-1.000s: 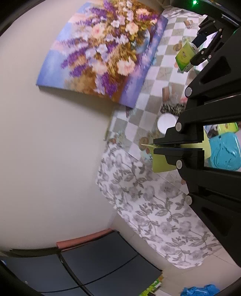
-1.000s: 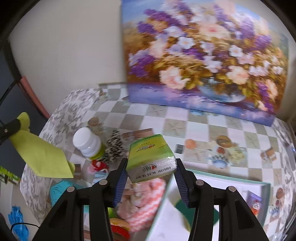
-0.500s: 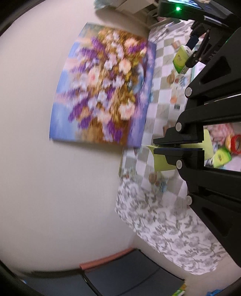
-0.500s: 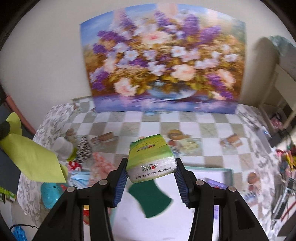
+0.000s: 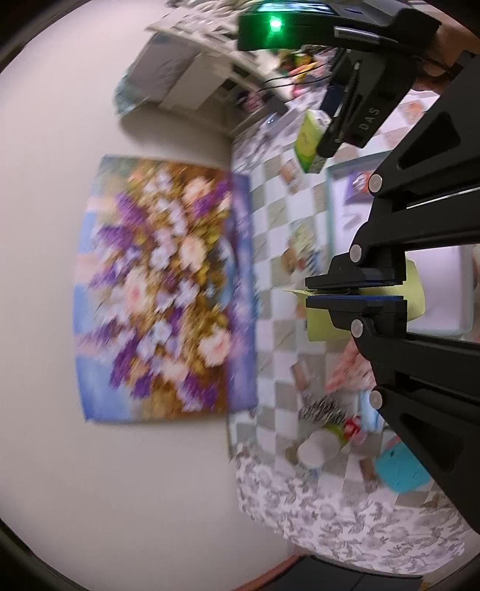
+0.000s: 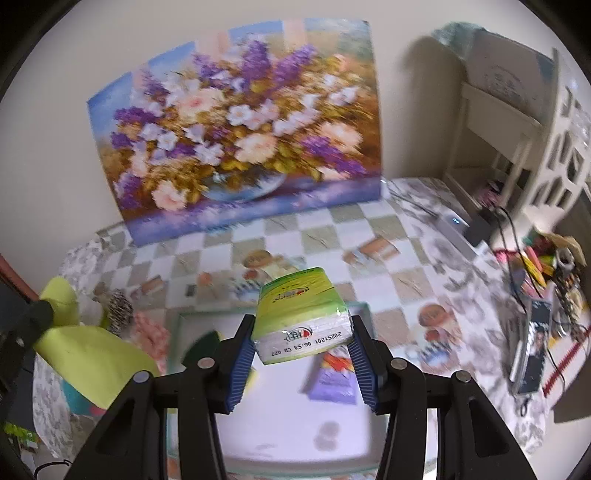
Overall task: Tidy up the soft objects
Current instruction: 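Carry the tissue pack into the tray and open the right tool while the left tool carries the cloth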
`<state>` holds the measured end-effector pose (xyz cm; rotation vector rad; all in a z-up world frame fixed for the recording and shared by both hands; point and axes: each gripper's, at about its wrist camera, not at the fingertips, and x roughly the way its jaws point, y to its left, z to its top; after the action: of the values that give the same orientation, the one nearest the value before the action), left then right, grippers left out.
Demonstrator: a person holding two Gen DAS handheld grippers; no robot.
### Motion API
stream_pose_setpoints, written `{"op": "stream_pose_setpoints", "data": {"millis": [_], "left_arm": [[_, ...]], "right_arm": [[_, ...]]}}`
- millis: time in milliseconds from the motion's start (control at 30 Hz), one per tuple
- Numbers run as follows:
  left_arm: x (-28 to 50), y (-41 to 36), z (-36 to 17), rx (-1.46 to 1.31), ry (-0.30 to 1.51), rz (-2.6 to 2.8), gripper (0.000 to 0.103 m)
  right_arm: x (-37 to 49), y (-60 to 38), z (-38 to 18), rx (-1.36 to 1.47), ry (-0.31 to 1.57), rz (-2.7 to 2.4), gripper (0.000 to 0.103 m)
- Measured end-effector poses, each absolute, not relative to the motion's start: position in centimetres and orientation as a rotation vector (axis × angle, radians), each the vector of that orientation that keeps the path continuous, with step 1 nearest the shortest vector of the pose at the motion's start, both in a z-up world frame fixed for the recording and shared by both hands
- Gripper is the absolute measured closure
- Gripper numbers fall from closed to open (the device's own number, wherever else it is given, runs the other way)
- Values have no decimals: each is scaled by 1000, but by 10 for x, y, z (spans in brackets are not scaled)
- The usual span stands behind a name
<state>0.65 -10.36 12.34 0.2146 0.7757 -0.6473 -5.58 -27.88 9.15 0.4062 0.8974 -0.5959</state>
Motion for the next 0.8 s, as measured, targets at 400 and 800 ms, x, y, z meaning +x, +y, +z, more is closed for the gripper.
{"op": "stream_pose_setpoints", "data": {"millis": [400,800], "left_arm": [[-31,-142,29,416,1001,-711,100],[-9,-136,-62,515,1251,-564,100]], "right_arm": [[-91,-276,18,470,1077,-589,51],[-87,-274,-64,574,1302,-526,51]]}}
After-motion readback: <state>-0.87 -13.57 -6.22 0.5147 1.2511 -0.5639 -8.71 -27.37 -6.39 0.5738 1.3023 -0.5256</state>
